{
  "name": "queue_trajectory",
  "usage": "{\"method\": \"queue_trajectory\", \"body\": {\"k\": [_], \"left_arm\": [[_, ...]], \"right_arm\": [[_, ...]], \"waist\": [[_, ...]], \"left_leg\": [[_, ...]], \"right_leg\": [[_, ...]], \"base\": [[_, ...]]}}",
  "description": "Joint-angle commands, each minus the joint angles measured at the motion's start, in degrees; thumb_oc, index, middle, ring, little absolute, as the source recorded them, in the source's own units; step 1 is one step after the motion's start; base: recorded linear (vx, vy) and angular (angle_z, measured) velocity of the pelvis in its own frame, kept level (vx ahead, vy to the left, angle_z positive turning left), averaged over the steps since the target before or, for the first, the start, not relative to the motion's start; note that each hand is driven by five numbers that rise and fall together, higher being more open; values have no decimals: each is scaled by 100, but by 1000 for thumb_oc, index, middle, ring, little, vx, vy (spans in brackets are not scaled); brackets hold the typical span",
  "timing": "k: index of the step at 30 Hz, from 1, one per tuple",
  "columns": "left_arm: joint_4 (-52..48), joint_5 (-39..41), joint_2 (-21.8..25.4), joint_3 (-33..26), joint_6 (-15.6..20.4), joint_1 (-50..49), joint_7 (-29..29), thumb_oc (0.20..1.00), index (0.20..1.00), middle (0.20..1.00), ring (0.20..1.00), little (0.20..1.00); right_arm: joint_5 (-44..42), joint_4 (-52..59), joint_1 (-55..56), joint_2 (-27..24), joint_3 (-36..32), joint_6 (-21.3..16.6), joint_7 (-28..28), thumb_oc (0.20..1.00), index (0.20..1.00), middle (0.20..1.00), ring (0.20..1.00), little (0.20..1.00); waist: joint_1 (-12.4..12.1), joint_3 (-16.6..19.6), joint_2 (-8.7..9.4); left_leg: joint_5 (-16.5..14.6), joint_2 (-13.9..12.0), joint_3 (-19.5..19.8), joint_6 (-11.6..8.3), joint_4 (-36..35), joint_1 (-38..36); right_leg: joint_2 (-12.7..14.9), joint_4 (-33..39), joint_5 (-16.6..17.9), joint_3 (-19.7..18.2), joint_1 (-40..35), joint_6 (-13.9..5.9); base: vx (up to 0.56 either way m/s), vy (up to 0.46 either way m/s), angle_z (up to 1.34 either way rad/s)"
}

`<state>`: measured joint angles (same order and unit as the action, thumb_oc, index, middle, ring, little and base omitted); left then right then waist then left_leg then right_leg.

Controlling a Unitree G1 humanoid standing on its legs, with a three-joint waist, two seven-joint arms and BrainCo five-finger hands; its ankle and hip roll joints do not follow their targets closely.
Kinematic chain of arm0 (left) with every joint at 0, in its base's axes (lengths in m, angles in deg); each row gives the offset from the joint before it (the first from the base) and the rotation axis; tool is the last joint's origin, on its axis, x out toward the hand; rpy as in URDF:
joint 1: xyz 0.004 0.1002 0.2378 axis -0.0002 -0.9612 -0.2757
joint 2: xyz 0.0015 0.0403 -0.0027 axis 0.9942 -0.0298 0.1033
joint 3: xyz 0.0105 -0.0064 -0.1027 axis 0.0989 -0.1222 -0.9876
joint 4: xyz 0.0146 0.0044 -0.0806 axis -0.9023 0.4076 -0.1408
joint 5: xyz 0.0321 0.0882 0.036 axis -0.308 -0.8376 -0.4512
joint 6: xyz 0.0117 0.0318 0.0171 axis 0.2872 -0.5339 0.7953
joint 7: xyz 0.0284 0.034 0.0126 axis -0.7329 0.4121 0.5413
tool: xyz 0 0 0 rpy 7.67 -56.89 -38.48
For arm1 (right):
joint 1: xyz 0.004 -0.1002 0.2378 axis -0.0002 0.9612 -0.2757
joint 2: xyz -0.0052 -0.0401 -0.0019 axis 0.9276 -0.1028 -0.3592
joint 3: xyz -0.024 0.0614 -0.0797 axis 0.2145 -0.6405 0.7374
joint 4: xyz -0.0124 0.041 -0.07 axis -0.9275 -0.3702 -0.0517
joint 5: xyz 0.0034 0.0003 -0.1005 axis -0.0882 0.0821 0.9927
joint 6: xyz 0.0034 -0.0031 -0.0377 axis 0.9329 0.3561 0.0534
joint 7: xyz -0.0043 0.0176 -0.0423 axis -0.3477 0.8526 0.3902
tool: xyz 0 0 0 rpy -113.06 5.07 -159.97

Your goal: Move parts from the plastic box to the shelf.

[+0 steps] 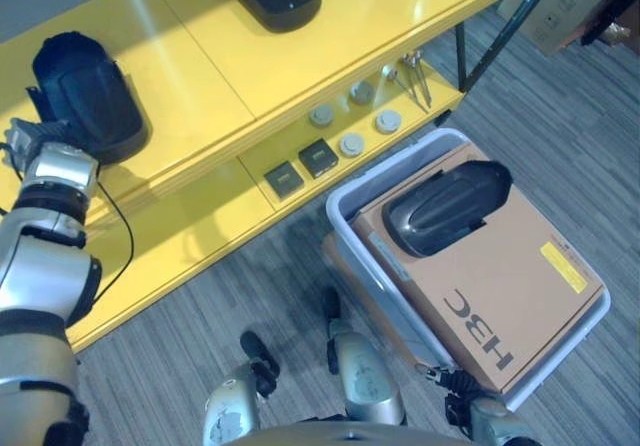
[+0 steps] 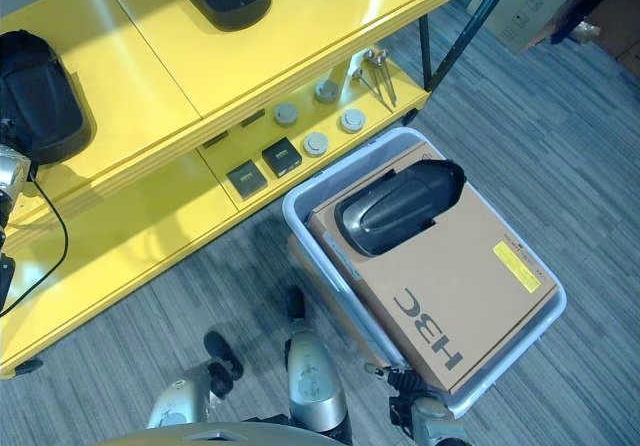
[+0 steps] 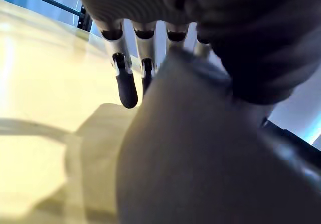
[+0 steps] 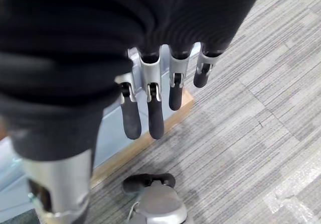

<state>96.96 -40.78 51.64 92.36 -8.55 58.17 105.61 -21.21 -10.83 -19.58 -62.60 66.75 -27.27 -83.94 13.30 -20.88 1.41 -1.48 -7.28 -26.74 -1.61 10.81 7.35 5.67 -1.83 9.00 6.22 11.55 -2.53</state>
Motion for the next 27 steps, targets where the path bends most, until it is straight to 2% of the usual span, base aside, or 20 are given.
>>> {"method": "queue_trajectory", "body": {"k": [1, 4, 5, 7, 11, 12, 13, 15, 16, 17, 18, 19, 20, 21, 23, 24, 26, 27], "left_arm": [[-202, -539, 574, -24, 276, -248, 206, 1000, 1000, 1000, 1000, 1000], [-417, -523, 688, -107, 353, -290, 276, 1000, 1000, 1000, 1000, 1000], [-464, -580, 726, -121, 398, -295, 290, 1000, 1000, 1000, 1000, 1000], [-666, -624, 862, -147, 506, -366, 210, 1000, 1000, 1000, 1000, 1000], [-1300, -715, 1127, -234, 916, -542, -18, 1000, 1000, 1000, 1000, 1000], [-1540, -739, 1155, -283, 1007, -644, -17, 1000, 1000, 1000, 1000, 1000], [-2093, -689, 1243, -447, 1361, -976, -23, 1000, 1000, 1000, 1000, 1000], [-3321, -156, 1329, -805, 1588, -1633, -194, 1000, 1000, 1000, 1000, 1000], [-4188, 198, 1167, -1272, 1813, -2232, -455, 1000, 1000, 1000, 1000, 1000], [-4607, 279, 1060, -1448, 1820, -2515, -537, 1000, 1000, 1000, 1000, 1000], [-5431, 399, 741, -1815, 1902, -3161, -744, 1000, 1000, 1000, 1000, 1000], [-5642, 481, 612, -1951, 2025, -3402, -900, 1000, 1000, 1000, 1000, 1000], [-6715, 593, -80, -2350, 2205, -4398, -1382, 1000, 1000, 1000, 1000, 1000], [-6970, 588, -249, -2404, 2204, -4645, -1429, 1000, 1000, 1000, 1000, 1000], [-7317, 744, -587, -2477, 2422, -5129, -1768, 1000, 1000, 1000, 1000, 1000], [-7476, 817, -760, -2562, 2546, -5404, -1940, 705, 705, 705, 705, 705], [-7752, 938, -1024, -2695, 2694, -5987, -2240, 209, 209, 209, 209, 209], [-7818, 959, -1049, -2721, 2802, -6159, -2298, 200, 200, 200, 200, 200]], "right_arm": [[176, 59, 379, -461, -65, -59, 99, 1000, 1000, 1000, 1000, 1000], [316, 105, 475, -458, -125, -41, 104, 1000, 1000, 1000, 1000, 1000], [337, 125, 484, -451, -131, -34, 113, 1000, 1000, 1000, 1000, 1000], [405, 209, 569, -431, -181, 29, 127, 1000, 1000, 1000, 1000, 1000], [578, 420, 769, -385, -298, 179, 160, 1000, 1000, 1000, 1000, 1000], [617, 452, 803, -363, -327, 206, 172, 1000, 1000, 1000, 1000, 1000], [685, 532, 890, -303, -402, 261, 199, 1000, 1000, 1000, 1000, 1000], [764, 624, 1021, -169, -480, 318, 275, 1000, 1000, 1000, 1000, 1000], [802, 720, 1099, -55, -540, 376, 336, 1000, 1000, 1000, 1000, 1000], [810, 755, 1128, 3, -560, 404, 383, 1000, 1000, 1000, 1000, 1000], [858, 846, 1215, 125, -597, 452, 473, 1000, 1000, 1000, 1000, 1000], [878, 880, 1256, 160, -606, 467, 501, 1000, 1000, 1000, 1000, 1000], [963, 983, 1406, 336, -707, 507, 585, 1000, 1000, 1000, 1000, 1000], [991, 1010, 1440, 368, -721, 516, 607, 1000, 1000, 1000, 1000, 1000], [1105, 1024, 1520, 474, -771, 499, 647, 1000, 1000, 1000, 1000, 1000], [1114, 1034, 1541, 522, -790, 518, 676, 1000, 1000, 1000, 1000, 1000], [1129, 1030, 1618, 571, -839, 518, 694, 1000, 1000, 1000, 1000, 1000], [1127, 1017, 1645, 581, -850, 496, 696, 1000, 1000, 1000, 1000, 1000]], "waist": [[-69, 391, -21], [-103, 478, -44], [-112, 489, -30], [-146, 561, -57], [-235, 705, -118], [-266, 730, -131], [-349, 782, -156], [-492, 864, -176], [-597, 896, -180], [-641, 907, -179], [-730, 929, -172], [-754, 939, -173], [-898, 949, -154], [-926, 945, -153], [-1008, 954, -147], [-1061, 967, -143], [-1159, 986, -138], [-1184, 987, -138]], "left_leg": [[-198, -374, 538, -275, 360, 102], [-185, -344, 528, -283, 253, -67], [-46, -352, 454, -238, 212, -45], [-34, -326, 449, -241, 120, -159], [-20, -293, 442, -251, -56, -393], [-17, -285, 444, -250, -84, -433], [-18, -260, 469, -249, -134, -509], [-25, -230, 525, -242, -211, -603], [-33, -213, 572, -238, -242, -645], [-35, -205, 595, -236, -258, -661], [-35, -186, 649, -232, -291, -691], [-34, -179, 667, -228, -303, -701], [-34, -134, 763, -216, -362, -750], [-31, -124, 784, -213, -377, -767], [-31, -97, 827, -206, -424, -800], [-1, -87, 838, -203, -457, -792], [2, -58, 868, -203, -502, -820], [6, -55, 875, -203, -510, -822]], "right_leg": [[348, -578, -915, -121, -189, -583], [365, -458, -897, -81, -377, -605], [360, -422, -790, -69, -344, -561], [373, -348, -778, -47, -453, -585], [402, -197, -756, 32, -704, -640], [410, -176, -752, 51, -748, -647], [429, -129, -742, 96, -843, -662], [452, -83, -741, 161, -962, -682], [468, -75, -754, 212, -1033, -691], [474, -72, -759, 234, -1062, -695], [484, -61, -765, 280, -1119, -701], [486, -58, -767, 294, -1138, -701], [503, -24, -758, 368, -1228, -716], [507, -11, -752, 385, -1254, -720], [520, 27, -730, 427, -1303, -740], [524, 56, -700, 436, -1298, -736], [538, 122, -667, 483, -1346, -752], [542, 134, -655, 495, -1355, -753]], "base": [[39, 4, 1], [30, 4, 1], [0, 0, 0], [34, -9, 2], [56, 4, 1], [88, 6, 3], [84, 1, 4], [93, -12, 5], [72, -19, 17], [65, -19, 26], [42, -11, 24], [51, -21, 18], [29, -16, 18], [17, -20, 24], [4, -10, 18], [8, -12, 6], [-1, -5, 2], [0, 0, 0]]}}
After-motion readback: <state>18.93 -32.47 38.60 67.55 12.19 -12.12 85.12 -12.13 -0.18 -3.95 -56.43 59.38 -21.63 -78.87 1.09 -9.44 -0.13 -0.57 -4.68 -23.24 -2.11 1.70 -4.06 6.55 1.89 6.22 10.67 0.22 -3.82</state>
